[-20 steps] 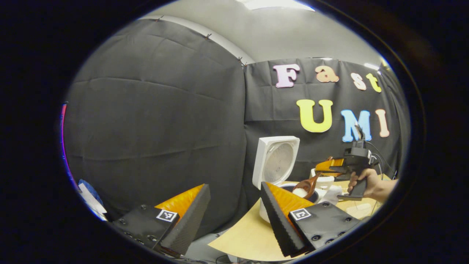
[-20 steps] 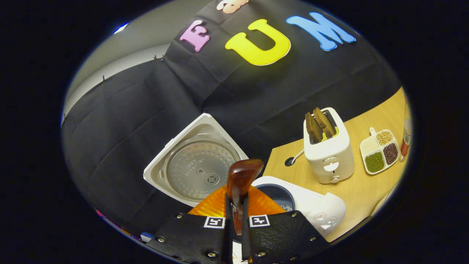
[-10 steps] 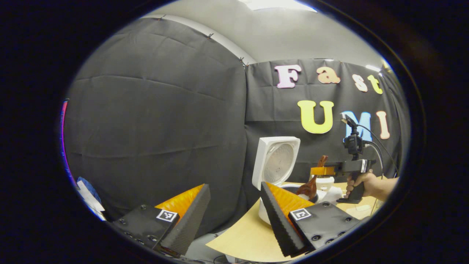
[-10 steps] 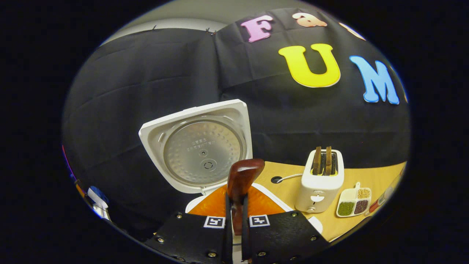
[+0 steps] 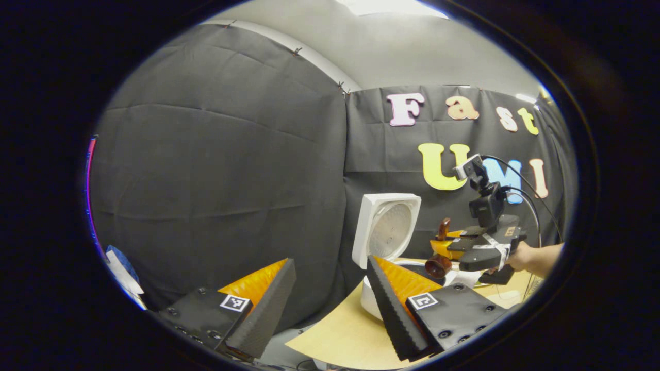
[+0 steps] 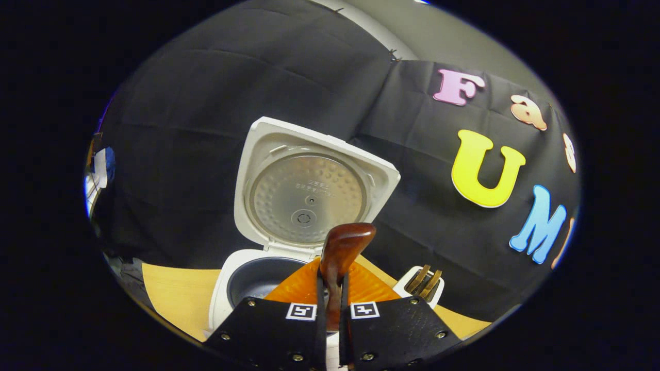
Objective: Close the left gripper, press the button to open the rice cooker; take a wooden spoon from the chopstick holder with the right hand, scoop a spoonful of rice and pour it into the rice cooker, then put the wooden spoon back into the chopstick holder.
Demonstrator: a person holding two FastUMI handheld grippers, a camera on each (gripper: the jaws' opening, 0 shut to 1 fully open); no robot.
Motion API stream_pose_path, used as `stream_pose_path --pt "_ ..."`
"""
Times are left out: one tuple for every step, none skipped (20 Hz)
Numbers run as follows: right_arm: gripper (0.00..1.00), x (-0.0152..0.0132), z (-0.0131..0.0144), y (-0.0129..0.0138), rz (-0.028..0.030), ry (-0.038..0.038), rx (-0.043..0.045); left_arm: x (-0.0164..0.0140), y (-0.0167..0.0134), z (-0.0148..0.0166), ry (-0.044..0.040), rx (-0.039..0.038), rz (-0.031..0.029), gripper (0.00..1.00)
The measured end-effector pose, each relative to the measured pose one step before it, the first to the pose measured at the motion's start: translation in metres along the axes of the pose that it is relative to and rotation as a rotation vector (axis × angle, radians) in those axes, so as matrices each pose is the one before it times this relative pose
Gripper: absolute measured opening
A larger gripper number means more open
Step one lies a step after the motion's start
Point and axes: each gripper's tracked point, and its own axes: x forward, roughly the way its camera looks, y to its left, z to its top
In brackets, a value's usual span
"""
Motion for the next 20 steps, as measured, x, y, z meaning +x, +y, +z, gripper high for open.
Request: stream_pose_path --pt "0.1 0.00061 -0.00047 -0.00031 0.01061 0.00418 0.02024 -0.00042 0.0003 0.00152 -0.00268 -0.00352 0.00298 0.98" --pt "0.1 0.00058 -0.00119 -0.00077 0.00936 0.00563 0.03341 0.00002 0.00042 0.00116 -0.0024 -0.00483 0.00035 0.98" --pt "0.1 0.00228 -0.00192 0.00032 0.00687 0.00062 0.03793 -0.0008 0.00058 0.00175 -0.00183 -0.00264 -0.00076 0.98" --pt "0.1 0.00011 -0.0001 -0.00025 0.00707 -0.00174 0.04207 -0.00086 0.0005 -0.0006 -0.00246 0.0011 0.00115 0.98" --pt "0.1 -0.00209 0.00254 -0.00134 0.0051 -0.00477 0.04492 0.00023 0.00028 0.00108 -0.00333 0.00204 0.00245 0.98" --pt "0.1 -0.00229 0.00301 -0.00177 0.00336 -0.00471 0.04941 -0.00018 -0.00013 0.00218 -0.00262 -0.00087 -0.00083 0.96" --pt "0.1 -0.00302 0.00259 -0.00241 0.00237 -0.00545 0.05462 0.00037 -0.00127 0.00198 -0.00362 -0.00337 -0.00079 0.96" --pt "0.1 -0.0029 0.00387 -0.00256 0.00481 -0.00504 0.0606 -0.00135 -0.00127 0.00165 -0.00407 -0.0046 -0.00283 0.99" --pt "0.1 -0.00412 0.00572 -0.00357 0.00093 -0.01137 0.06654 0.00013 -0.00155 0.00248 -0.00445 -0.00369 -0.0043 0.94" --pt "0.1 -0.00326 0.00627 -0.00406 0.00375 -0.01599 0.07297 0.00075 -0.00393 0.002 -0.00185 -0.00142 -0.00488 0.99" --pt "0.1 -0.00528 0.00561 -0.00419 0.00269 -0.01757 0.07162 0.00044 -0.00163 0.00211 -0.0021 0.00152 -0.00317 0.99" --pt "0.1 -0.00614 0.00602 -0.00425 0.00271 -0.01196 0.06895 -0.003 -0.00092 0.00083 -0.00504 0.00152 -0.00509 0.99" --pt "0.1 -0.00545 0.00506 -0.00404 -0.00235 -0.01222 0.06461 -0.00184 -0.00322 0.00348 -0.00495 0.00033 -0.0072 0.99" --pt "0.1 -0.00597 0.00568 -0.00627 -0.00628 -0.0094 0.05479 -0.00071 -0.0046 0.00416 -0.00529 -0.00069 -0.00914 0.99" --pt "0.1 -0.00657 0.00632 -0.0068 -0.00734 -0.0165 0.04589 -0.00128 -0.00505 0.00435 -0.00712 0.00245 -0.00897 0.99" --pt "0.1 -0.00769 0.00662 -0.0062 -0.0135 -0.0186 0.03096 0.00234 -0.00432 0.00262 -0.00754 0.00837 -0.00666 0.99" --pt "0.1 -0.00952 0.00656 -0.00903 -0.01596 -0.01875 0.01851 0.00067 -0.00445 0.0037 -0.00907 0.00939 -0.00717 0.99" --pt "0.1 -0.00889 0.00766 -0.00706 -0.01518 -0.01785 0.00743 0.00316 -0.00762 0.00298 -0.00934 0.00447 -0.01219 0.96" --pt "0.1 -0.01065 0.00392 -0.00831 -0.0137 -0.0114 0.00104 0.00185 -0.00787 0.00297 -0.00507 -0.00132 -0.01504 0.96" --pt "0.1 -0.00913 0.00439 -0.00846 -0.01396 -0.0086 0.00162 0.00127 -0.008 0.00187 -0.00293 -0.00408 -0.01727 0.97"
